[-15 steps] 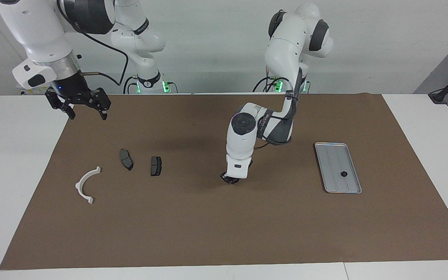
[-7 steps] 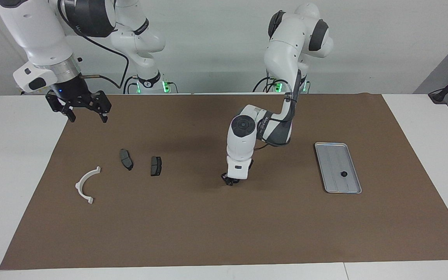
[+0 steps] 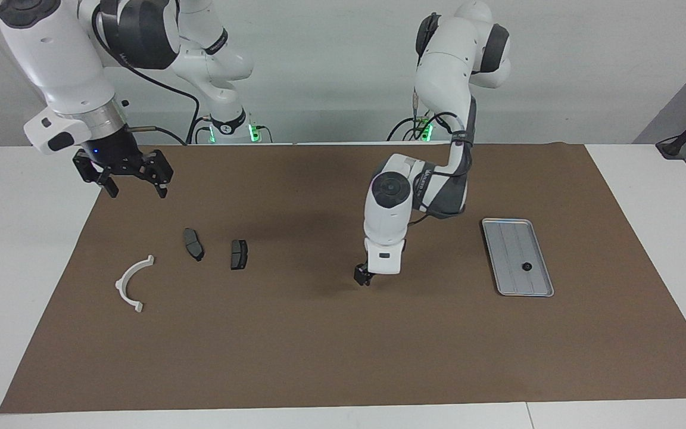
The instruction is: Place bearing gear from tray to pile
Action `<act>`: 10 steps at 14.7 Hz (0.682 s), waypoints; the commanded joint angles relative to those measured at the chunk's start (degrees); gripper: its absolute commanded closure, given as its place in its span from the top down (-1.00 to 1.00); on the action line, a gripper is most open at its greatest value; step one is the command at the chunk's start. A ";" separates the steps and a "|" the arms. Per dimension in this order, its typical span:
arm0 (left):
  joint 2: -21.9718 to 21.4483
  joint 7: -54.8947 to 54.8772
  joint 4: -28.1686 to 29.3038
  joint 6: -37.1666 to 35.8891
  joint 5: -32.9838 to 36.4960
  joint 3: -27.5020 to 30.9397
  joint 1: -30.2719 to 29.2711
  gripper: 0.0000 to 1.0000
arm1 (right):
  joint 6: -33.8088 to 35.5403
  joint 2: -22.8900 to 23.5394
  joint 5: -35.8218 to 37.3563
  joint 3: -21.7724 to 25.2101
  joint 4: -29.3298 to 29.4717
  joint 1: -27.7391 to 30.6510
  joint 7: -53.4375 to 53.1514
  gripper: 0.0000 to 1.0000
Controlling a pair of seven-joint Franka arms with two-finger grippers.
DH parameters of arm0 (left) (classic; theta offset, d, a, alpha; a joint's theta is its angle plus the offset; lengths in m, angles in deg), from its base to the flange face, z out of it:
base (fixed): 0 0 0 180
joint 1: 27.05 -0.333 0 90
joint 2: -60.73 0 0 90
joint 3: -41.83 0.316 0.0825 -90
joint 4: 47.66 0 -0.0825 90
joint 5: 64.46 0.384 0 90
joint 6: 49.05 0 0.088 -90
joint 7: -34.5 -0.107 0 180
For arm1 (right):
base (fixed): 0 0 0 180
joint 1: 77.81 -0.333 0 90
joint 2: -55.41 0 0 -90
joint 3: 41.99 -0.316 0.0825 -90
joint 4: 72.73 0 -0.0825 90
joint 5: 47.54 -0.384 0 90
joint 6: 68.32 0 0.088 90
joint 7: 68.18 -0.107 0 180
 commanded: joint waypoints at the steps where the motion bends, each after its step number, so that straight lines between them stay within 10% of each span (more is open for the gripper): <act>1: -5.12 -4.88 3.72 -2.85 -0.55 -0.14 -3.68 0.87 | -2.32 6.36 -0.54 -1.59 5.44 -1.76 -2.01 1.00; 10: -14.36 -38.60 16.38 -1.53 -0.55 -0.14 -18.36 0.82 | 3.02 27.79 1.83 -1.86 32.05 -19.42 -13.00 1.00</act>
